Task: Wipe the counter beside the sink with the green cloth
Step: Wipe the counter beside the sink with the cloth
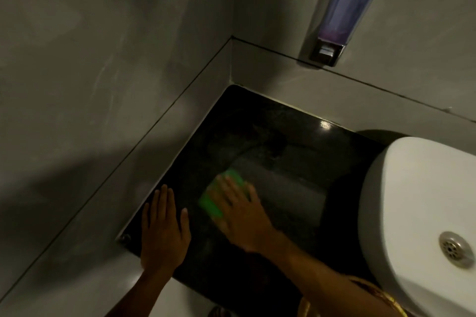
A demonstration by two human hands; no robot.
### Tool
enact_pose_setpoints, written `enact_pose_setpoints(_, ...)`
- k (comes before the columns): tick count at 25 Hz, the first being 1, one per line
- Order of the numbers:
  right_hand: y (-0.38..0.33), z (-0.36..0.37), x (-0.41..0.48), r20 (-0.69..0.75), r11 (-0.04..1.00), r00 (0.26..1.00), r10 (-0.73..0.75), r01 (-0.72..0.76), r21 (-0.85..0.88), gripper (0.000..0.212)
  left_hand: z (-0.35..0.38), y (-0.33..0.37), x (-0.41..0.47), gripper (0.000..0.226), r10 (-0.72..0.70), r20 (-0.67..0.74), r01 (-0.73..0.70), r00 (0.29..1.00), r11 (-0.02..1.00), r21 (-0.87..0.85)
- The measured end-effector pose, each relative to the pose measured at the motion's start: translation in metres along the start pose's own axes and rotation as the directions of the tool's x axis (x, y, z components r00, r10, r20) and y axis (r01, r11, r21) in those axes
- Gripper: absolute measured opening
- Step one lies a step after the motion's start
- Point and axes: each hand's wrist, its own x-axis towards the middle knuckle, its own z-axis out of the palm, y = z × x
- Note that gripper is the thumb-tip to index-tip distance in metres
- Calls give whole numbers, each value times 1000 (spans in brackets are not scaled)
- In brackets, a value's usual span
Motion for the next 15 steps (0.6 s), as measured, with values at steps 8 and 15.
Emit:
enact_pose_setpoints(8, 43, -30, 18, -12, 856, 856, 517, -517, 27, 63, 0, 3, -1, 64, 2, 0, -2, 1000, 1000, -6)
enact_pose_setpoints(15, 19, -11, -86, -22, 942, 947, 321, -321, -96, 61, -2, 2, -1, 64, 5, 15, -4, 1000, 1000, -9)
